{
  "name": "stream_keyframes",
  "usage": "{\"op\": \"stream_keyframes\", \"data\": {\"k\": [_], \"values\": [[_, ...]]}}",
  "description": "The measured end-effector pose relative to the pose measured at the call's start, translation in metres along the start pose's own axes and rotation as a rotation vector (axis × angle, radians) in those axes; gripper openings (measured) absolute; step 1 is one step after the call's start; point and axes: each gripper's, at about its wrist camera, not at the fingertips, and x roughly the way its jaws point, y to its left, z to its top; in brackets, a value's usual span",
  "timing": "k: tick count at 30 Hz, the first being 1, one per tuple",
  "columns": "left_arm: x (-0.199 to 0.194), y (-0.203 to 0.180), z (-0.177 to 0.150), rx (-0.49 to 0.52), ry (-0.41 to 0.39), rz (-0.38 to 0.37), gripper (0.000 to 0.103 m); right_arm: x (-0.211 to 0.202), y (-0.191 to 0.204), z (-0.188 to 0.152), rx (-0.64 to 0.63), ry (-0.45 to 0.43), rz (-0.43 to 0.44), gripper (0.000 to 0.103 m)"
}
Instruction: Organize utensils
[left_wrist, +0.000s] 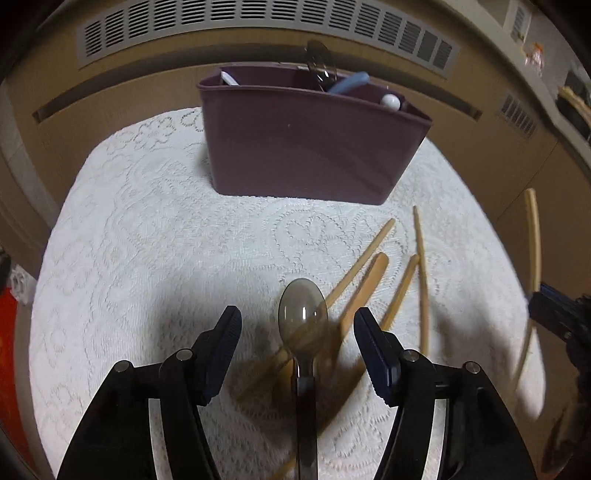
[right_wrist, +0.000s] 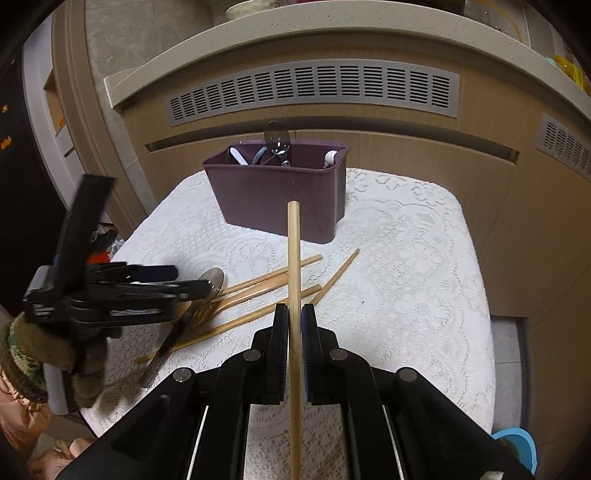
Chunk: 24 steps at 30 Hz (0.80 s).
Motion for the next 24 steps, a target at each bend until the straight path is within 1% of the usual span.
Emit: {"op": "stream_keyframes", "data": {"k": [2, 3, 5, 7, 9, 10, 11, 12, 14, 16, 18, 24], "values": [[0.009, -0.004, 0.003, 0.023, 0.007, 0.048, 0.064, 0.001, -0.001, 0.0, 0.001, 0.002, 0.001, 0.007], [0.014, -0.005, 0.004, 0.024, 0.017, 0.057, 0.064, 0.001, -0.002, 0.0, 0.002, 0.001, 0.001, 0.007], [0.021, -0.005, 0.005, 0.022, 0.037, 0.056, 0.064, 0.001, -0.003, -0.001, 0.002, 0.0, -0.001, 0.007], [0.024, -0.003, 0.005, 0.016, 0.034, 0.049, 0.064, 0.001, -0.005, -0.001, 0.003, 0.002, 0.0, 0.007], [0.026, -0.002, 0.007, 0.013, 0.037, 0.048, 0.061, 0.003, -0.006, -0.002, 0.005, 0.007, 0.001, 0.007], [0.029, -0.001, 0.006, 0.015, 0.048, 0.049, 0.056, 0.004, -0.007, -0.002, 0.007, 0.01, 0.001, 0.007], [0.031, 0.0, 0.006, 0.016, 0.052, 0.046, 0.053, 0.005, -0.007, -0.002, 0.009, 0.012, 0.002, 0.007], [0.031, 0.001, 0.005, 0.026, 0.037, 0.05, 0.05, 0.006, -0.007, -0.002, 0.011, 0.013, 0.003, 0.007], [0.028, 0.003, 0.002, 0.04, 0.015, 0.051, 0.033, 0.007, -0.007, -0.002, 0.017, 0.015, 0.003, 0.007], [0.024, 0.01, -0.003, 0.025, -0.002, 0.014, 0.033, 0.006, -0.007, -0.002, 0.019, 0.015, 0.0, 0.007], [0.013, 0.013, -0.013, 0.034, -0.041, 0.016, 0.033, 0.003, -0.006, -0.002, 0.017, 0.01, -0.004, 0.007], [-0.047, 0.01, -0.045, 0.066, -0.214, 0.028, 0.033, -0.013, -0.001, -0.001, 0.004, -0.026, -0.01, 0.007]]}}
